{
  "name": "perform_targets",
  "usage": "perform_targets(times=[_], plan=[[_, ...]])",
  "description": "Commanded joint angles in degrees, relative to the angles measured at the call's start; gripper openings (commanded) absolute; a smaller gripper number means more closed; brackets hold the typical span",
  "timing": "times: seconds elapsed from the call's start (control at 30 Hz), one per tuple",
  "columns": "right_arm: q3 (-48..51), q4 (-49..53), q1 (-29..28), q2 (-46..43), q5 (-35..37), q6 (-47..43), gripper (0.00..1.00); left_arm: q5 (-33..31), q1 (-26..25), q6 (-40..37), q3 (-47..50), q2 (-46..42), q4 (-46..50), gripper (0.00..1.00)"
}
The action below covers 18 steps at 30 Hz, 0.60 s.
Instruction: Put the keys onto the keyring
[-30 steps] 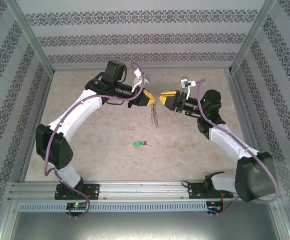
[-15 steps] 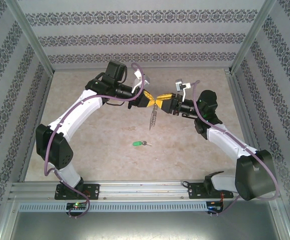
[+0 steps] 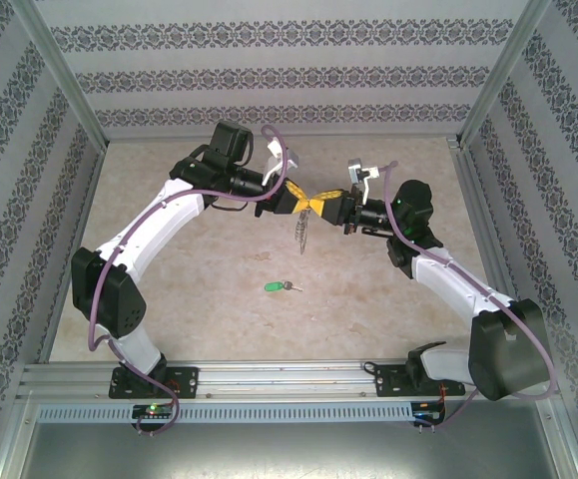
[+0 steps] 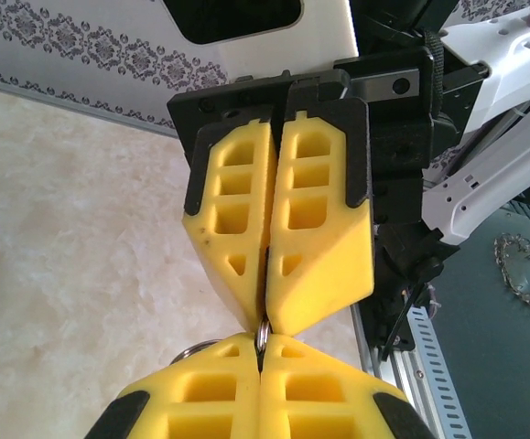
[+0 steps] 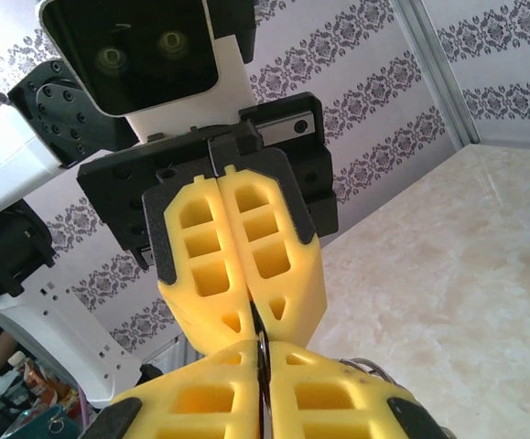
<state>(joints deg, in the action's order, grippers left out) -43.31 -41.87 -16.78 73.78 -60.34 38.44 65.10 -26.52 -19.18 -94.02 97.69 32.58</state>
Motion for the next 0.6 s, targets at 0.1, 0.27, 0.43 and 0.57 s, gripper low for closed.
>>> perform_targets(times=[0.1, 0.27, 0.43, 0.57], plan=[[0.48, -1.02, -0.74, -0.04, -0.85, -1.30, 0.00, 2.56, -0.66, 1.93, -0.97, 0.16, -3.59, 0.00], [1.66, -0.53, 0.84, -1.15, 2.65, -1.84, 0.00, -6.38, -0.56, 9.61, 1.31, -2.30, -9.16, 0.35], [1.74, -0.67, 2.09, -2.39, 4.86, -1.84, 0.00, -15.59, 0.00, 18.90, 7.45, -7.06, -18.97, 0.46], [2.22, -2.90, 2.28, -3.67, 7.96, -1.87, 0.00, -20.03, 1.02, 27.08, 14.90, -11.04, -29.67, 0.47]])
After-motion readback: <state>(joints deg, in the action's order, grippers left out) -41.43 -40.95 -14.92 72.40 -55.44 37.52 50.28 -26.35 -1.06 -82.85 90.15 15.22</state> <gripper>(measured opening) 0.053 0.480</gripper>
